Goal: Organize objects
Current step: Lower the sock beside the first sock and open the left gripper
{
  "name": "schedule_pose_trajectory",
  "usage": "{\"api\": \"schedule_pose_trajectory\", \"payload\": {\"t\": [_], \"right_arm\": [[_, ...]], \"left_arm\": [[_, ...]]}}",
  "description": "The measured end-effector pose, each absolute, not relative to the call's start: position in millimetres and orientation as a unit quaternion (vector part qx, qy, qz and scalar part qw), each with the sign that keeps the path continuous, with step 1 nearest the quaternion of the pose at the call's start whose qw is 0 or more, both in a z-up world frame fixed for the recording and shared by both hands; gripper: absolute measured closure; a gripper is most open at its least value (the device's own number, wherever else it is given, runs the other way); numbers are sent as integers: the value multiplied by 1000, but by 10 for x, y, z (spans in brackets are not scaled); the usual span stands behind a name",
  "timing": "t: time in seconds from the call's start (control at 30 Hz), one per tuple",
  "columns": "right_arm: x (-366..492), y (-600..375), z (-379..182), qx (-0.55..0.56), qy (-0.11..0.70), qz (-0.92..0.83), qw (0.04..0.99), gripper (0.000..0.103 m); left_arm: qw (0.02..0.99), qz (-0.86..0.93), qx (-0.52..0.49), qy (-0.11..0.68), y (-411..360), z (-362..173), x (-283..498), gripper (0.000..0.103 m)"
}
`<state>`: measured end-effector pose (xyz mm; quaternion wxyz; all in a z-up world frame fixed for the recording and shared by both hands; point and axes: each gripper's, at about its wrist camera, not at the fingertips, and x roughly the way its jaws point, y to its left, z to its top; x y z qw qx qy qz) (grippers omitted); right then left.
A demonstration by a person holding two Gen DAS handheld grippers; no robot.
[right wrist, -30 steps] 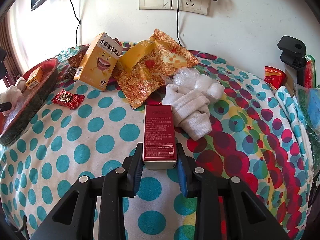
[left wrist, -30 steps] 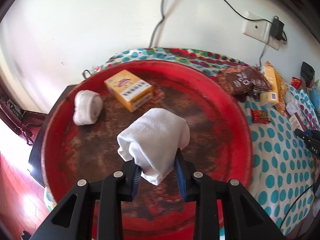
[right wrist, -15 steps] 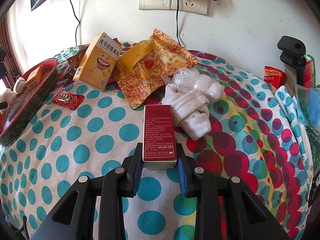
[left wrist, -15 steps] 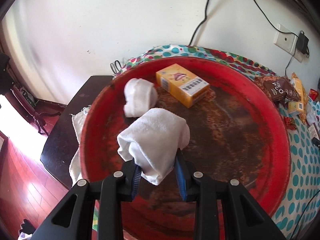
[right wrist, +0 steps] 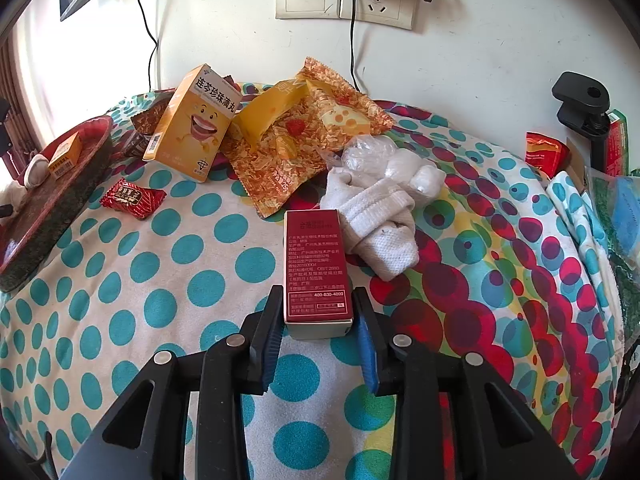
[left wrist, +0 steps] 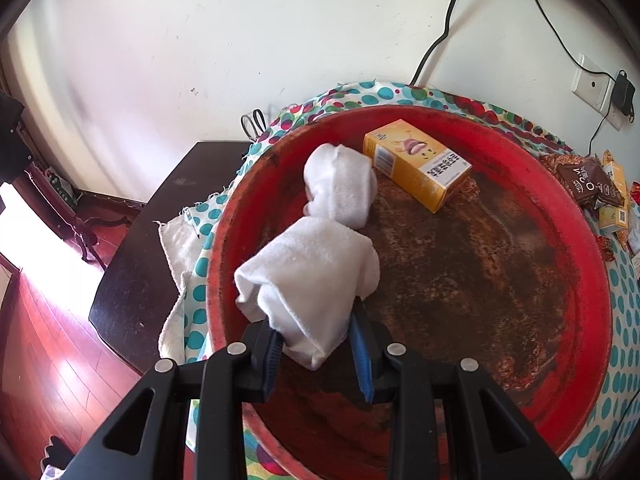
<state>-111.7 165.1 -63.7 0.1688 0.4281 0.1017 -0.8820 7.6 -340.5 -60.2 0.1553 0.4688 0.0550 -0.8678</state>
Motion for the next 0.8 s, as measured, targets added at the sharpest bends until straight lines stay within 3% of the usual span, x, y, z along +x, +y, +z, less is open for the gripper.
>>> {"api": "schedule_pose_trajectory", "payload": {"t": [0.8], "right_arm": [[-1109,1642,-639,425,110,-885,156,70]], "left_arm": [[128,-881,455,28,-3368,-585,152,66]]}}
